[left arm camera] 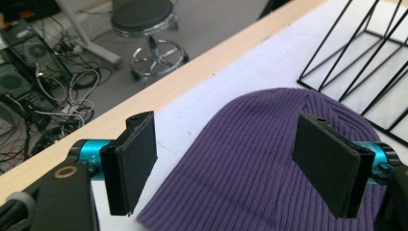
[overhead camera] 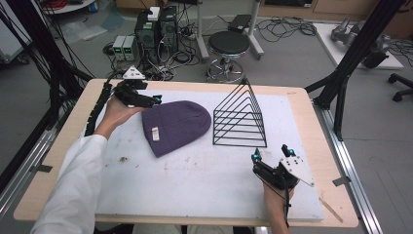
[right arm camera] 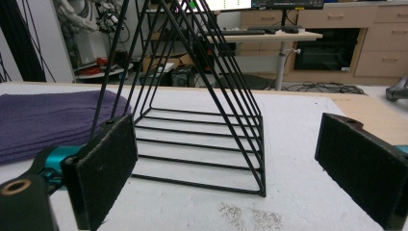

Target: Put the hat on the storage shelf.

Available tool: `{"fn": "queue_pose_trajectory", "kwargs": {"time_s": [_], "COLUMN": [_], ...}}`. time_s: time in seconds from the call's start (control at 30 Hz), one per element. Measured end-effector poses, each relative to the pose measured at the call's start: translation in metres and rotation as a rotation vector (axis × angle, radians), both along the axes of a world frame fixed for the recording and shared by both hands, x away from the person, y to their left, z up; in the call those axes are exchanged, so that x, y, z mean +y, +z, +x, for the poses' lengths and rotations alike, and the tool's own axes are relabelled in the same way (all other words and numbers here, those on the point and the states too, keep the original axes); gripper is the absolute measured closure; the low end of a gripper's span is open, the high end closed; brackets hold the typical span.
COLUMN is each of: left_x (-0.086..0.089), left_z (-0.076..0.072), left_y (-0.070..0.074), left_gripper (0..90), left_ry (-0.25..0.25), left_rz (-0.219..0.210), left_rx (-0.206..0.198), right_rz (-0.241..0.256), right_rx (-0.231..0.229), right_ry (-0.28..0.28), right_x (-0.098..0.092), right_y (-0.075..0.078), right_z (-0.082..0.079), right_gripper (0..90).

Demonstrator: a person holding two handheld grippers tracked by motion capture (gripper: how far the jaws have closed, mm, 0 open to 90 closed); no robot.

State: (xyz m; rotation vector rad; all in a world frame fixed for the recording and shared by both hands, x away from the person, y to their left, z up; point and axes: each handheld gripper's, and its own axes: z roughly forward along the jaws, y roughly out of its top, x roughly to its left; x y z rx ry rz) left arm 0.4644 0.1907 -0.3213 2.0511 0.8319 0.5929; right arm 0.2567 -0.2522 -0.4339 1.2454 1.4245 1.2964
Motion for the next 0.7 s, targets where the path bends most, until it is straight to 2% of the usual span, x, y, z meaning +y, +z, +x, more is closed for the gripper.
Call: {"fn": "queue_pose_trajectory", "kwargs": {"time_s": [0.17, 0.27, 0.4, 0.47, 0.63, 0.7], "left_x": [-0.018, -0.036, -0.057, -0.069, -0.085, -0.09], "left_z": [0.016, 0.026, 0.035, 0.043, 0.058, 0.063], "left_y": [-0.003, -0.004, -0.002, -0.004, -0.013, -0.02], "left_gripper": [24.0, 24.7, 25.0, 24.7, 24.7, 25.6], "left_ry": [-0.026, -0.068, -0.123, -0.154, -0.183, -0.184], "left_rz": [0.025, 0.104, 0.144, 0.185, 0.255, 0.256], "left_rx": [0.025, 0.039, 0.06, 0.078, 0.128, 0.13], "right_rz": [-0.011, -0.005, -0.01, 0.002, -0.011, -0.013], "right_rx": [-0.006, -0.002, -0.003, 0.003, -0.005, -0.005], "right_ry": [0.003, 0.007, 0.006, 0.003, 0.015, 0.02], "right_x": [0.0, 0.0, -0.004, -0.004, -0.005, -0.005], "right_y": [0.0, 0.0, 0.0, 0.0, 0.0, 0.0], "right_z": [0.0, -0.002, -0.001, -0.001, -0.002, -0.002], "right_gripper": [6.8, 6.8, 6.8, 6.8, 6.8, 6.8]}}
